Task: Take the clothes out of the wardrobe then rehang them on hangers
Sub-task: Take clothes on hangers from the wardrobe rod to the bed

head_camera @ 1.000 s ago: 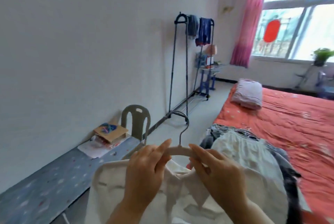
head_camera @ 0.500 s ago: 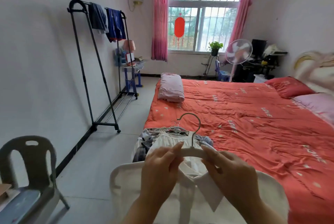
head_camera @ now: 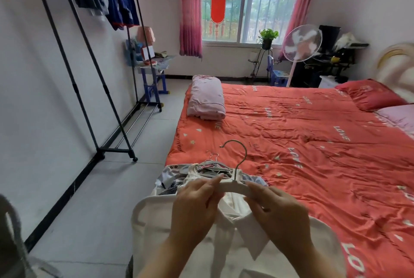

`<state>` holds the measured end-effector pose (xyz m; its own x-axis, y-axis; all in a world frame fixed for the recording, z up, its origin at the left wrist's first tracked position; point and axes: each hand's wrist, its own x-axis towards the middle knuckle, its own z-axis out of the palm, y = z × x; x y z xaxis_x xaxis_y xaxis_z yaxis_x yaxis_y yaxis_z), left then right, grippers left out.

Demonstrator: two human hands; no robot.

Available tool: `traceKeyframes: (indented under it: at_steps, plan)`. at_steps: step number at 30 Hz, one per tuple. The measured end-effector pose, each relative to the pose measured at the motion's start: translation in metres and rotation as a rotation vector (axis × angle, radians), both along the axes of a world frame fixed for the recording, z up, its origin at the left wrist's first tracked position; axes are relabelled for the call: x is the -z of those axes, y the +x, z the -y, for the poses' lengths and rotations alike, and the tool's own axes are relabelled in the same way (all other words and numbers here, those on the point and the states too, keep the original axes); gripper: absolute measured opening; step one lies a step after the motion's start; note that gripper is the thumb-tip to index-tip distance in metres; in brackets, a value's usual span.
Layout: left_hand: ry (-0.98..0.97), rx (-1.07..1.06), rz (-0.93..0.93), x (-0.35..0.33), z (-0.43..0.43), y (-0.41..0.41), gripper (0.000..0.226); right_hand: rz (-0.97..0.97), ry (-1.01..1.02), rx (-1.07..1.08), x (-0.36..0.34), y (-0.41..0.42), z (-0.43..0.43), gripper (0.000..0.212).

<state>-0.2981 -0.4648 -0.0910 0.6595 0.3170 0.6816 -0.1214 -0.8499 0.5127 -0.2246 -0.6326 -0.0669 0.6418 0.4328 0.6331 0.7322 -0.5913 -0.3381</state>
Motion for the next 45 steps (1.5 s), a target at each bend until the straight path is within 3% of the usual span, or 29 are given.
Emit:
traceKeyframes:
  at_steps: [7, 12, 15, 17, 24, 29, 36, 45]
  plan:
    - [-0.048, -0.089, -0.187, 0.038, -0.061, 0.127, 0.039, -0.137, -0.033, -0.101, 0.047, 0.146, -0.073, 0.037]
    - [-0.094, -0.207, -0.476, 0.082, -0.109, 0.207, 0.046, -0.289, -0.197, -0.097, 0.103, 0.242, -0.132, 0.022]
    - [-0.103, -0.266, -0.745, 0.111, -0.129, 0.233, 0.059, -0.55, -0.4, -0.1, 0.149, 0.288, -0.155, 0.051]
    - [-0.13, -0.268, -0.868, 0.132, -0.133, 0.236, 0.06, -0.639, -0.465, -0.091, 0.178, 0.3, -0.158, 0.058]
    - [-0.187, -0.254, -1.155, 0.176, -0.132, 0.226, 0.056, -0.728, -0.596, -0.191, 0.232, 0.287, -0.152, 0.041]
    - [-0.203, -0.312, -1.145, 0.165, -0.144, 0.212, 0.055, -0.701, -0.627, -0.288, 0.225, 0.273, -0.173, 0.047]
    - [-0.182, -0.5, -1.076, 0.113, -0.164, 0.162, 0.049, -0.544, -0.776, -0.481, 0.165, 0.238, -0.221, 0.051]
    - [-0.199, -0.758, -0.993, 0.032, -0.154, -0.018, 0.044, -0.323, -0.878, -0.724, 0.072, 0.093, -0.261, 0.051]
